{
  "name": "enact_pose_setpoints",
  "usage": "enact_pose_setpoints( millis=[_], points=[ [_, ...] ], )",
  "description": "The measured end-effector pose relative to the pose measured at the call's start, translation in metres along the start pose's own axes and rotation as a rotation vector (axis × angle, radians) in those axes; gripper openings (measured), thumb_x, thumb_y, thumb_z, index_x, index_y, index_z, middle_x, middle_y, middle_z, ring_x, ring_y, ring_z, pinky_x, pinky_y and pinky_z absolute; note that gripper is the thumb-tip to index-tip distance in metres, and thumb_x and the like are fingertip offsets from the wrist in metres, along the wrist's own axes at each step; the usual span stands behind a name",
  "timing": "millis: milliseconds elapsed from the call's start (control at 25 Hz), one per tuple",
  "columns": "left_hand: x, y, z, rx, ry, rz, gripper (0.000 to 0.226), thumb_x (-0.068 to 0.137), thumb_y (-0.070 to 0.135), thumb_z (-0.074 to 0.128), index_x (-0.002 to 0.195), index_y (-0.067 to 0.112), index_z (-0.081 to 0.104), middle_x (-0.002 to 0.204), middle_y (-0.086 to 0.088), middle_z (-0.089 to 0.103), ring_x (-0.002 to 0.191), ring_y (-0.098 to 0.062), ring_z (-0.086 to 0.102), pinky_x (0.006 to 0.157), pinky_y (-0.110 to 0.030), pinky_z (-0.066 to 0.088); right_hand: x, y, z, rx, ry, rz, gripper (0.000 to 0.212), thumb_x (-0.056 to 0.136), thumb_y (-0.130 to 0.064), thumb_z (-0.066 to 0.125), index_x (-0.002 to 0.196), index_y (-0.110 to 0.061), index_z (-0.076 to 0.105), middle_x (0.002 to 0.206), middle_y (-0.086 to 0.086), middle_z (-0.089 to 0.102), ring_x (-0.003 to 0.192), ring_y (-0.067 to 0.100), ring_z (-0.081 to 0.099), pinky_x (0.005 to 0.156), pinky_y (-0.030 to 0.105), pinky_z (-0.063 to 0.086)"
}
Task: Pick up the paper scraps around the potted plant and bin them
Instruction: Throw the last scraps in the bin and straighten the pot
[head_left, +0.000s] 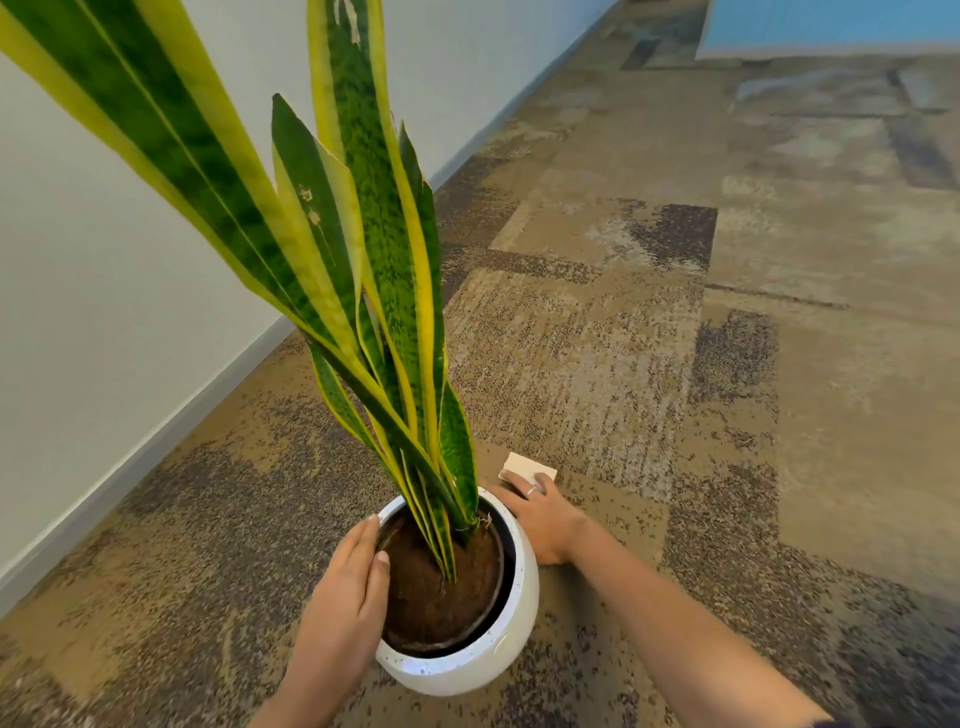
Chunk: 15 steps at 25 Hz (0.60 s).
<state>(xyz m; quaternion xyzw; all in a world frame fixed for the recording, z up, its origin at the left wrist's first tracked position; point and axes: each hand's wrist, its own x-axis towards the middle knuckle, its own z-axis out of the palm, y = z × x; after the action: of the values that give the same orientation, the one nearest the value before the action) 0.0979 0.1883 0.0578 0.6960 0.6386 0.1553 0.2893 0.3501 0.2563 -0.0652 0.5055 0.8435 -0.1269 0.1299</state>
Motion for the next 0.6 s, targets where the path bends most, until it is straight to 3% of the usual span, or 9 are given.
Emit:
enact_pose_setpoints(
  millis=[120, 200, 280, 360, 480, 600],
  points=[
    [-0.001, 0.001, 0.002, -0.001, 0.009, -0.002, 0.051, 0.101, 0.034, 0.030, 0.150, 0.023, 0.024, 0.156, 0.009, 0.024, 0.144, -0.008, 0.020, 0.116, -0.027, 0.018, -0.014, 0.010, 0.010, -0.011, 0.036, 0.060, 0.056, 0.093, -0.059, 0.027, 0.146, -0.042, 0.021, 0.161, 0.004, -0.005, 0.146, 0.037, -0.001, 0.112, 0.063, 0.012],
    [-0.001, 0.000, 0.002, -0.011, 0.015, -0.004, 0.050, 0.101, 0.033, 0.031, 0.150, 0.023, 0.024, 0.156, 0.009, 0.024, 0.144, -0.008, 0.020, 0.116, -0.027, 0.018, -0.020, 0.015, 0.009, 0.048, 0.101, 0.159, 0.050, 0.097, -0.052, 0.028, 0.145, -0.039, 0.027, 0.161, 0.011, 0.001, 0.143, 0.041, 0.012, 0.112, 0.059, 0.021],
    [-0.002, 0.001, 0.001, -0.020, 0.015, -0.004, 0.050, 0.101, 0.033, 0.031, 0.150, 0.023, 0.025, 0.156, 0.009, 0.024, 0.144, -0.008, 0.020, 0.117, -0.028, 0.018, -0.023, 0.018, 0.010, 0.092, 0.161, 0.310, 0.048, 0.100, -0.027, 0.038, 0.146, -0.032, 0.027, 0.157, 0.023, 0.008, 0.136, 0.044, 0.028, 0.109, 0.053, 0.034],
    [-0.002, 0.001, 0.001, -0.026, 0.008, 0.000, 0.050, 0.101, 0.033, 0.031, 0.150, 0.023, 0.025, 0.156, 0.010, 0.024, 0.144, -0.007, 0.019, 0.117, -0.028, 0.017, -0.027, 0.017, 0.009, 0.117, 0.165, 0.445, 0.062, 0.096, -0.002, 0.040, 0.149, -0.027, 0.020, 0.151, 0.031, 0.018, 0.127, 0.043, 0.040, 0.103, 0.047, 0.043],
    [-0.002, 0.000, -0.001, -0.027, -0.006, 0.008, 0.050, 0.102, 0.031, 0.031, 0.150, 0.022, 0.025, 0.157, 0.009, 0.023, 0.144, -0.007, 0.019, 0.117, -0.026, 0.015, -0.035, 0.009, 0.006, 0.125, 0.209, 0.499, 0.063, 0.092, 0.007, 0.041, 0.148, -0.013, 0.018, 0.137, 0.028, 0.043, 0.115, 0.037, 0.053, 0.094, 0.042, 0.051],
    [-0.001, 0.000, -0.002, -0.024, -0.013, 0.022, 0.049, 0.102, 0.029, 0.031, 0.150, 0.019, 0.025, 0.157, 0.008, 0.023, 0.145, -0.008, 0.019, 0.115, -0.024, 0.014, -0.046, 0.003, 0.001, 0.165, 0.202, 0.571, 0.059, 0.089, 0.012, 0.047, 0.142, -0.002, 0.029, 0.118, 0.019, 0.060, 0.102, 0.030, 0.063, 0.085, 0.038, 0.057]
  ],
)
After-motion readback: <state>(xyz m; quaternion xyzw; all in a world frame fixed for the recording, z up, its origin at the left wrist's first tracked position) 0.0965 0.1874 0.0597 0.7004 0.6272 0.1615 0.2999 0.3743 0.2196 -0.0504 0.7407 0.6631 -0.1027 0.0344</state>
